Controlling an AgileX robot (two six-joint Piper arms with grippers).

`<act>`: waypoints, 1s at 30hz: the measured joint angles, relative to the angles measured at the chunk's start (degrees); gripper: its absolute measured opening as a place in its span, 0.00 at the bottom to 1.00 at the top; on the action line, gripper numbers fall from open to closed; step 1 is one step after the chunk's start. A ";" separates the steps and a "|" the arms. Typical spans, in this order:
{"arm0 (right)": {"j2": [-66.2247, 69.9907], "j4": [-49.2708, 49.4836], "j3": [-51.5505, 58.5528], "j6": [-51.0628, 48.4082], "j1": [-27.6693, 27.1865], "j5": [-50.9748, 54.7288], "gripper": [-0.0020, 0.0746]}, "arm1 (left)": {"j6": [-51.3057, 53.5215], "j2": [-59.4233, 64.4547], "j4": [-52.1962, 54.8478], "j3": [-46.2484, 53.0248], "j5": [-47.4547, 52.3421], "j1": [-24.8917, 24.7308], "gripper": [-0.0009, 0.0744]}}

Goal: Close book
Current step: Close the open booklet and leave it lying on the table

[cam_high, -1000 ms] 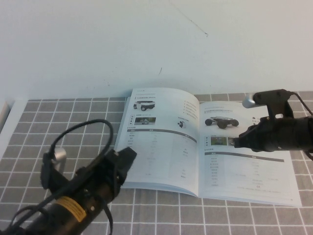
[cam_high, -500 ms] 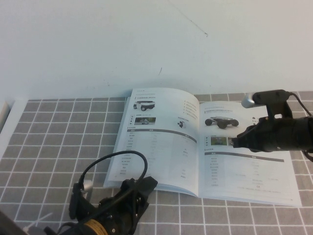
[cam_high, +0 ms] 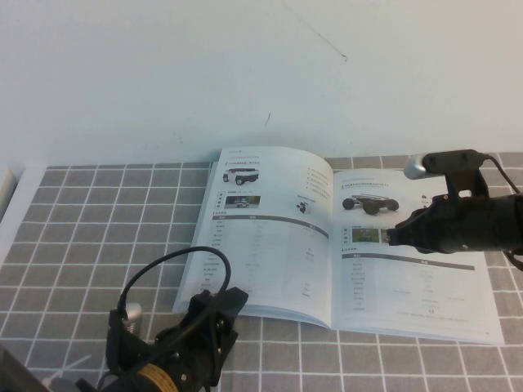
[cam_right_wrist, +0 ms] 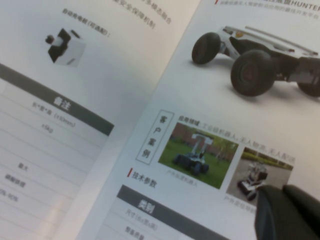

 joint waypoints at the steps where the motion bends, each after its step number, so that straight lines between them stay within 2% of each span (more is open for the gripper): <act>1: 0.00 0.08 0.00 0.00 0.00 0.00 0.02 | -0.03 0.00 -0.11 0.00 0.00 0.00 0.68; 16: 0.00 0.13 0.00 0.00 0.00 0.54 0.02 | -0.03 0.08 -2.95 -2.79 0.67 0.00 0.68; 22: 0.00 0.13 0.00 0.00 0.00 0.77 0.02 | -1.02 0.12 -1.84 -4.61 5.86 0.00 0.68; 30: 0.00 0.13 0.00 0.00 0.00 1.12 0.02 | -3.10 0.35 -1.78 -4.66 7.21 0.00 0.68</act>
